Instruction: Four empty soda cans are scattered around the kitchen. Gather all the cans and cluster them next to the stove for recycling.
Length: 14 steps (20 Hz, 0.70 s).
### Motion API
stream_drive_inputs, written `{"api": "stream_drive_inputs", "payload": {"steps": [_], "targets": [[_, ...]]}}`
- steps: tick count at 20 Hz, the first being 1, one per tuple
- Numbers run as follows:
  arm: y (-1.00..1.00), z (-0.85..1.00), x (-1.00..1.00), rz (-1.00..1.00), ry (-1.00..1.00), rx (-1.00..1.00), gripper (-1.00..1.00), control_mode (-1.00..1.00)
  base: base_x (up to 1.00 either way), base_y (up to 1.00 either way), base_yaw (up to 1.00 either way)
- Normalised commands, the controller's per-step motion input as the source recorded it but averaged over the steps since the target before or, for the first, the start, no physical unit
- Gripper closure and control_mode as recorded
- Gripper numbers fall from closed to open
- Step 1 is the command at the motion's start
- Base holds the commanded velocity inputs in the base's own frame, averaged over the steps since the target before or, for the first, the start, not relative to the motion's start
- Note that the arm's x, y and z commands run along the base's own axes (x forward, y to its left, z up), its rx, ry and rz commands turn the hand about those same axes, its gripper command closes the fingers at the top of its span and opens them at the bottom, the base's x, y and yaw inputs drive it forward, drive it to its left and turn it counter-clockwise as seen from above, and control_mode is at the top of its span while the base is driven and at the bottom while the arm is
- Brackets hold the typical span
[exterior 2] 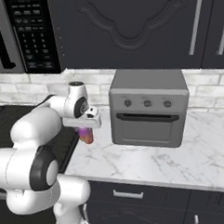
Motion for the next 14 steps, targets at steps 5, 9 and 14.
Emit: {"api": "stream_drive_inputs", "payload": {"steps": [5, 9, 14], "targets": [[0.0, -0.29, 0.07, 0.0, 0.0, 0.0, 1.0, -1.0, 0.0, 0.0, 0.0], [0.0, -0.24, 0.06, 0.0, 0.0, 0.0, 1.0, -1.0, 0.0, 0.0, 0.0], [0.0, -0.19, 0.06, 0.0, 0.0, 0.0, 1.0, -1.0, 0.0, 0.0, 0.0]]}}
